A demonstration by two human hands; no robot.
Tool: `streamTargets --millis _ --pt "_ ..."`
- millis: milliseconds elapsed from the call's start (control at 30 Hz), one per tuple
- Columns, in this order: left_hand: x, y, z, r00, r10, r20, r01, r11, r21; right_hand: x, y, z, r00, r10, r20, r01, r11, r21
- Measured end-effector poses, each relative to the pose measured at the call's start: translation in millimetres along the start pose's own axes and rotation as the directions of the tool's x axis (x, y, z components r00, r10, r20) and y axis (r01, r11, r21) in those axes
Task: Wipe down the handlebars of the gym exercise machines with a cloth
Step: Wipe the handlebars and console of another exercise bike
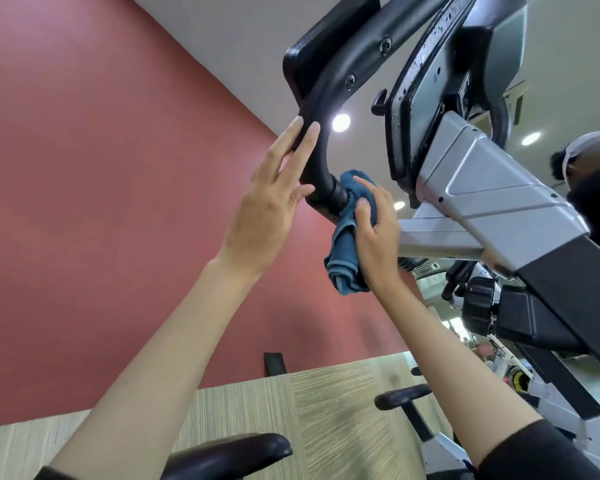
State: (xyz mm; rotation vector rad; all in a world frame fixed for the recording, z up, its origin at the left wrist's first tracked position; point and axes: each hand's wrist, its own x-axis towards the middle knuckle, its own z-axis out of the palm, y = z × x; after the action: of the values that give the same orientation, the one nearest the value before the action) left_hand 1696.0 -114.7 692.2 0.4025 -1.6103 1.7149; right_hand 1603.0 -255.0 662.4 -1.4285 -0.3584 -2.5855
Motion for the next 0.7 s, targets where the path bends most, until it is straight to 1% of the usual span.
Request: streamTargets --millis 67,200,333,400,533,600,700 --pt "-1 1 2 1.000 -0.010 -0.007 0.010 1.000 -0.023 3 -13 7 1.000 0.011 -0.012 -0.011 0.999 0.035" --pt "0 -1 3 1.000 -0.012 -0.012 0.011 0.997 -0.074 10 -46 22 0.997 -0.073 -0.015 0.074 0.991 0.108" --pt "0 0 1 1.000 -0.008 -0.016 0.005 0.991 -0.132 10 -56 28 0.989 -0.143 -0.022 0.145 0.976 0.164" --pt "0 0 2 1.000 -0.008 -0.020 0.006 0.991 -0.134 3 -50 29 0.978 -0.209 -0.024 0.210 0.965 0.156" --pt "0 -3 5 1.000 -0.001 -0.010 0.000 0.991 -0.132 -2 -27 18 0.950 -0.311 -0.003 0.311 0.949 0.060" --pt "0 -4 5 1.000 -0.007 -0.007 0.006 0.991 -0.137 -2 -19 13 0.952 -0.305 -0.004 0.305 0.952 0.035" --pt "1 -2 4 1.000 -0.018 -0.004 0.018 0.991 -0.132 -2 -18 12 0.983 -0.177 -0.049 0.180 0.982 0.063"
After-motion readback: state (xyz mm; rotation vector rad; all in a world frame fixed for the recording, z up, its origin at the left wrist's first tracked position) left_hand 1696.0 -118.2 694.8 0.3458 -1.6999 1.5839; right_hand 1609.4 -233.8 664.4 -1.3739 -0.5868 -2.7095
